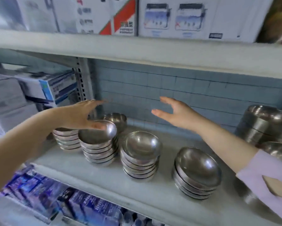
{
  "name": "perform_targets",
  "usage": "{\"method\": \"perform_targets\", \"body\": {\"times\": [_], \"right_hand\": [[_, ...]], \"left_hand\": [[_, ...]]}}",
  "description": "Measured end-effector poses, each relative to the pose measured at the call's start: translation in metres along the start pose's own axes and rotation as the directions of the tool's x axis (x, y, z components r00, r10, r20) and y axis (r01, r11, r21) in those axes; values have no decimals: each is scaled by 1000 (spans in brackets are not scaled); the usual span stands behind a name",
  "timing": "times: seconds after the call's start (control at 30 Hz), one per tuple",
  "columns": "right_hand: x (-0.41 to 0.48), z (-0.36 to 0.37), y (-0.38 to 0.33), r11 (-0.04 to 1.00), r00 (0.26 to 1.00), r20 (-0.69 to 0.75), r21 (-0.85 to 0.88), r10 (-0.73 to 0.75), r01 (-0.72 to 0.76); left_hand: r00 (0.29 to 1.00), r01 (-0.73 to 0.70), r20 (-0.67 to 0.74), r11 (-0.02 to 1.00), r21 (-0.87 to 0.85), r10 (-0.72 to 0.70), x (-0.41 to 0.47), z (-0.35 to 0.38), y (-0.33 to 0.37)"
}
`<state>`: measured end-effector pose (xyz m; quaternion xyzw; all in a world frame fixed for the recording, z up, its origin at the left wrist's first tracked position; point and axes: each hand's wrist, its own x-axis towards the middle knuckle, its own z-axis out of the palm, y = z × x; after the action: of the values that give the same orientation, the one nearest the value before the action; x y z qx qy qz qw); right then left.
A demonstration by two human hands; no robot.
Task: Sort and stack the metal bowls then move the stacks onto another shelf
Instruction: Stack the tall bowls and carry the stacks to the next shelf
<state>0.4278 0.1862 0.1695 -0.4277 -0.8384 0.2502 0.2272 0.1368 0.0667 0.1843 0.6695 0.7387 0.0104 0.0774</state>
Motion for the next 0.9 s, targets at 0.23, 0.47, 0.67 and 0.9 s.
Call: {"method": "perform_targets", "body": {"times": [0.23, 0.47, 0.67, 0.9], "right_hand": [[94, 84, -28, 953, 910, 327, 71, 256, -294], [150, 144, -4, 869, 792, 437, 47, 426, -493], [181, 169, 16, 747, 669, 564, 131, 485, -652], [191, 184, 27, 676, 669, 581, 256, 464, -691]], "left_hand": [[992, -60, 111, 996, -67, 68, 15, 31, -50], [970, -201, 129, 978, -49, 206, 43, 49, -52], [958, -216, 170, 972, -92, 229, 50, 51, -54], [951, -242, 173, 966, -94, 255, 52, 53, -55]]}}
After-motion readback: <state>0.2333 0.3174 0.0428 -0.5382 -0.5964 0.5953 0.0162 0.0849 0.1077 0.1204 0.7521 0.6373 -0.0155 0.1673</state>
